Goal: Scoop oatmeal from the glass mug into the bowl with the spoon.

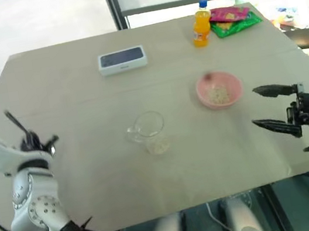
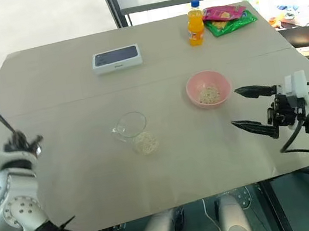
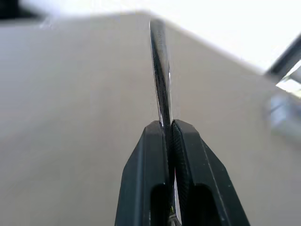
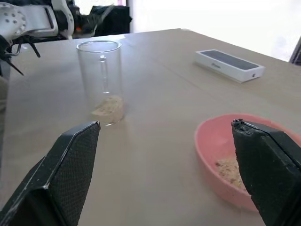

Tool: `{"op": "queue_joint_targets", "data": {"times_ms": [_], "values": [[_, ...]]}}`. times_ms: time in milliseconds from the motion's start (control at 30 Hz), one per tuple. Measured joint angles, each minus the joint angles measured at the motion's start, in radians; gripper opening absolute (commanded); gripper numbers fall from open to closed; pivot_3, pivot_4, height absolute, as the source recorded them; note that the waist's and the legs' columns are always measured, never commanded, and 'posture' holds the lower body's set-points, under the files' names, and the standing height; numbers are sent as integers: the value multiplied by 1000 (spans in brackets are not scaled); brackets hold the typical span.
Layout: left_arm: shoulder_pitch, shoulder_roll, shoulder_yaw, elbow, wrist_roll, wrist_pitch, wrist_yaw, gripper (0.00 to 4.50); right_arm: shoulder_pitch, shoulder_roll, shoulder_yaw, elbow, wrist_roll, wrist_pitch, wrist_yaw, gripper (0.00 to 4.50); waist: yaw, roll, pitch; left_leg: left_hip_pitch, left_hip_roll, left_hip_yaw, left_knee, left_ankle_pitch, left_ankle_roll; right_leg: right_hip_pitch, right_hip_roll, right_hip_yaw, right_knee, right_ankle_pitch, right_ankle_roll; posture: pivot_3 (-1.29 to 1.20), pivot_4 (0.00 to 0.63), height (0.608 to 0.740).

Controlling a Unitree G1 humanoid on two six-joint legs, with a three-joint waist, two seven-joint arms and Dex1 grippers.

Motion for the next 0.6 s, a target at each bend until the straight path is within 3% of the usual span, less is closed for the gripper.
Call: {"op": "queue_joint_targets", "data": {"times_ms": [100, 333, 433, 600], "values": [[-58, 72, -90, -28, -13, -30, -87, 130, -64, 38, -2, 25, -1, 26, -100, 4500, -2, 0, 0, 0, 0, 1, 0, 0, 0, -1, 0, 1, 1, 0, 0, 0, 150, 740], [-117, 273, -449, -30, 46, -86, -405, 130, -377, 152, 10, 32, -19, 304, -597, 4500, -9, 1, 0, -1, 0, 3, -1, 1, 0, -5, 2, 4, 3, 0, -1, 0, 150, 740], [-146, 328, -576, -22, 95, -144, -531, 130, -482, 186, 53, -11, 55, 513, -716, 4500, -17, 1, 0, -3, 1, 3, -3, 1, 0, -8, 2, 4, 2, 0, -1, 0, 150, 740], [-172, 335, -691, -7, 117, -190, -667, 130, -602, 343, 49, -32, 293, 776, -886, 4500, -28, 1, 1, -7, 1, 3, -3, 1, 0, -11, 1, 4, 1, 0, -1, 0, 150, 740]]}}
